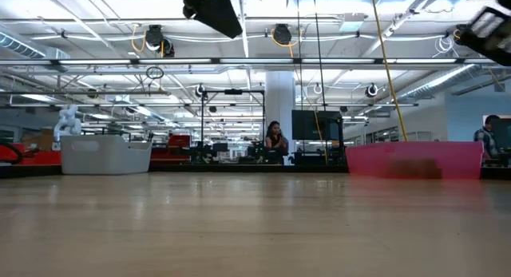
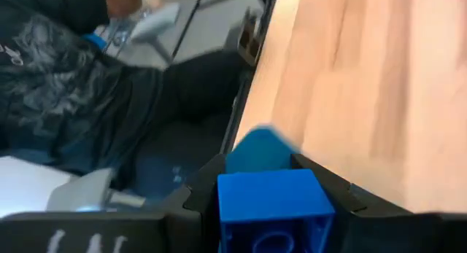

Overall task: Sort & place blocks by color
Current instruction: Put the blue gamepiece into the blue bin, then return to Home Position

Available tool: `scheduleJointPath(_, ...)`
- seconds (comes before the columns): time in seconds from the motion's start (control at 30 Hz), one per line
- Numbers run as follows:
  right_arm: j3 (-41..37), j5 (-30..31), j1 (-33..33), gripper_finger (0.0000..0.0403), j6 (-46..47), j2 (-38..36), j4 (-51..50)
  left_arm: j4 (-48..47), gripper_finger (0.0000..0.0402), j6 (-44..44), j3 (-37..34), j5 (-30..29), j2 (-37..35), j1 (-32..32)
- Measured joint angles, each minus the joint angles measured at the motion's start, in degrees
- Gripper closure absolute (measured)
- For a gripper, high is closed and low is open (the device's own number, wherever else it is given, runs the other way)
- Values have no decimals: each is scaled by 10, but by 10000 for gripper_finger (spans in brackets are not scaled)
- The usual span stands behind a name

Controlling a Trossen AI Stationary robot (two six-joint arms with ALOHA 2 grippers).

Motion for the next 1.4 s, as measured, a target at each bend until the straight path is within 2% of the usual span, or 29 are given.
scheduleJointPath(0.4, 0, 16, 65, 275, 194, 92, 0, 13, 249, 20, 0, 1, 0, -3)
scheduleJointPath(0.47, 0, 18, 65, 247, 221, 99, 0, 21, 250, 24, 0, 1, 0, -3)
scheduleJointPath(0.67, 0, 32, 65, 112, 260, 105, 0, 41, 249, 38, 0, 1, 0, -2)
scheduleJointPath(0.73, 0, 31, 64, 82, 267, 105, 0, 41, 249, 39, 0, 1, 0, -2)
scheduleJointPath(0.83, 0, 30, 64, 59, 267, 105, 0, 40, 250, 38, 0, 1, 0, -2)
scheduleJointPath(0.97, 0, 27, 64, 56, 265, 98, 0, 28, 249, 35, 0, 1, 0, -2)
scheduleJointPath(1.13, 0, 7, 63, 70, 244, 62, 0, -8, 249, 17, 0, 2, 0, -2)
scheduleJointPath(1.27, 0, 33, 49, 80, 176, 21, -5, 2, 249, 17, 0, 57, 0, -2)
scheduleJointPath(1.4, 0, 102, 13, 87, 72, -20, -22, 18, 249, 15, 0, 129, 0, 2)
